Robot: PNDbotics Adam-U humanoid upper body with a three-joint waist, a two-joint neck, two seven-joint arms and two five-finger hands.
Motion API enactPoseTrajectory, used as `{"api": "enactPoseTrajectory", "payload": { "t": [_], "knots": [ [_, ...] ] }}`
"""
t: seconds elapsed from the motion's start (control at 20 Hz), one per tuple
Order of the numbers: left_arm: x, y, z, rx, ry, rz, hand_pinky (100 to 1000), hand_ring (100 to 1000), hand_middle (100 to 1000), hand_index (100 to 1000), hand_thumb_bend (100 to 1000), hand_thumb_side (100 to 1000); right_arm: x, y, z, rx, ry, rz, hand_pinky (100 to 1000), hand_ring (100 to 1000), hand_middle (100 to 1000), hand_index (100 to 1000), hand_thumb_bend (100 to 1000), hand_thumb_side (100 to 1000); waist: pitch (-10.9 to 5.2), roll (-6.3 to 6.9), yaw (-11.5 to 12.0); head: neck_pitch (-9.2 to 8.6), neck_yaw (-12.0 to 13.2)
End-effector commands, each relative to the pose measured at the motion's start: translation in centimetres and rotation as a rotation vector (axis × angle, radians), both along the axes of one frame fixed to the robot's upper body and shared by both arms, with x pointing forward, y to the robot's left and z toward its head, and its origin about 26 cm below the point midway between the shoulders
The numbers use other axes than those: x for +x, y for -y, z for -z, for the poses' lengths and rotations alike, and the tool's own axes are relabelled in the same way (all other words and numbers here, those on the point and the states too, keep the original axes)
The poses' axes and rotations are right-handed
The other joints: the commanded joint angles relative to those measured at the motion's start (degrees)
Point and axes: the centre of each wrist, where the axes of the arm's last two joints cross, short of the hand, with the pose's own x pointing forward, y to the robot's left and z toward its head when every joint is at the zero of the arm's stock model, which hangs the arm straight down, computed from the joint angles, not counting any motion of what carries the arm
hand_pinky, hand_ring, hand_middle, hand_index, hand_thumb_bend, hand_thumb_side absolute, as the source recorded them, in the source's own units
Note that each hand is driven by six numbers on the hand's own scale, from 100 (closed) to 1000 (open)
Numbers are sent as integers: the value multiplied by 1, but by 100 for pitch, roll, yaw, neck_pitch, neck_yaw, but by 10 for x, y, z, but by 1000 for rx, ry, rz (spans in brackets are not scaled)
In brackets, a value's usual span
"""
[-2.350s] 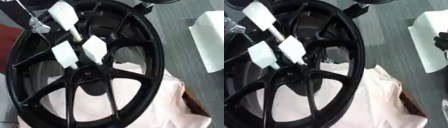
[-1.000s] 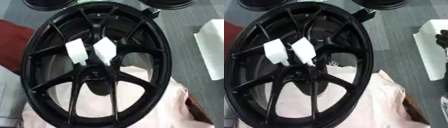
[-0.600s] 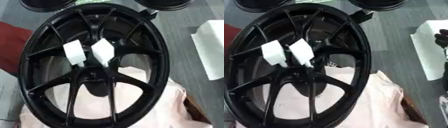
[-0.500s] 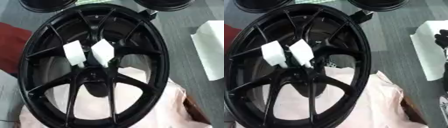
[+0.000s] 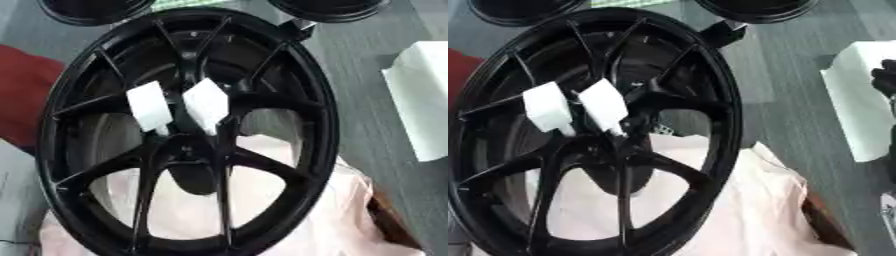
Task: Pull the pin out of the wheel hub.
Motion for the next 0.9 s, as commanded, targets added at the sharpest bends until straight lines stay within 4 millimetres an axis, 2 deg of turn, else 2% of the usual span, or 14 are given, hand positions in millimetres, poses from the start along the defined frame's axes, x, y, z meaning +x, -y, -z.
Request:
{"api": "enactPoseTrajectory", "payload": {
  "t": [0.05, 0.2, 0.35, 0.55, 0.7, 0.9],
  "knots": [
    [-8, -1, -21, -51, 166, -29, 831, 826, 726, 842, 100, 611, -1, 2, -10, -20, 28, -1, 837, 782, 732, 829, 100, 623, -150, -2, -13, -30, -3],
    [-8, 13, -23, -228, 351, 50, 807, 787, 695, 854, 100, 626, -1, 2, -10, -24, 32, -1, 837, 783, 732, 829, 100, 621, -145, -21, -21, -37, -17],
    [-8, 37, -24, -498, 530, 196, 789, 767, 679, 873, 100, 644, -1, 2, -10, -26, 37, -3, 836, 783, 732, 828, 100, 620, -141, -49, -32, -50, -41],
    [-18, 75, -17, -751, 630, 385, 784, 764, 676, 877, 100, 656, -1, 2, -11, -31, 48, -9, 836, 783, 732, 828, 100, 617, -126, -81, -78, -86, -54],
    [-31, 100, -12, -827, 669, 456, 784, 765, 679, 879, 100, 653, 0, 2, -12, -34, 56, -12, 836, 783, 732, 827, 100, 616, -115, -94, -97, -96, -41],
    [-38, 110, -13, -842, 679, 460, 782, 764, 676, 878, 100, 669, 0, 2, -13, -35, 59, -13, 835, 782, 732, 827, 100, 604, -110, -99, -104, -101, -33]
  ]
}}
